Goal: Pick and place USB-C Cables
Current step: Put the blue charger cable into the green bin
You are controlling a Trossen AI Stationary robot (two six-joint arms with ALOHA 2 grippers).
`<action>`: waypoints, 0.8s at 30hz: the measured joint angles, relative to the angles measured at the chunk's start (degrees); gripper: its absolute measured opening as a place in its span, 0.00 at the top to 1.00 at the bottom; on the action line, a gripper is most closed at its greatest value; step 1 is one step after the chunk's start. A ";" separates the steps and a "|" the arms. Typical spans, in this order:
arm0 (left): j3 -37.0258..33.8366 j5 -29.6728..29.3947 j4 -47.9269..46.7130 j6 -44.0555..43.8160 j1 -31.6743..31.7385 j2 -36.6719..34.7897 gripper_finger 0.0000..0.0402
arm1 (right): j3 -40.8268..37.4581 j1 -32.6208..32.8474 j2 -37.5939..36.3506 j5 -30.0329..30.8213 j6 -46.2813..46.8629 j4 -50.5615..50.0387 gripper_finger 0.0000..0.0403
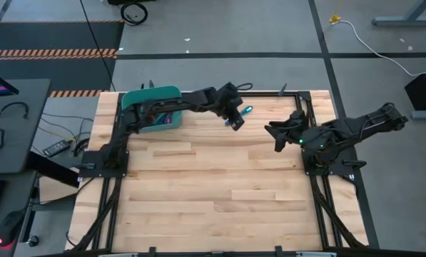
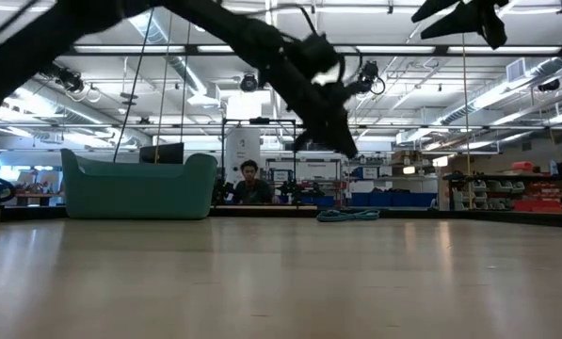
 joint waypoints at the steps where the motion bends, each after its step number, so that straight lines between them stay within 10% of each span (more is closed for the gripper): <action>1: 1.22 -0.06 -1.03 -1.26 0.40 1.41 0.90 | -0.07 0.08 -0.67 0.08 -0.07 0.03 0.63; 24: 7.50 -14.32 -8.39 -6.65 1.26 10.48 0.58 | -0.29 -0.45 -4.04 0.77 -0.61 -5.01 0.63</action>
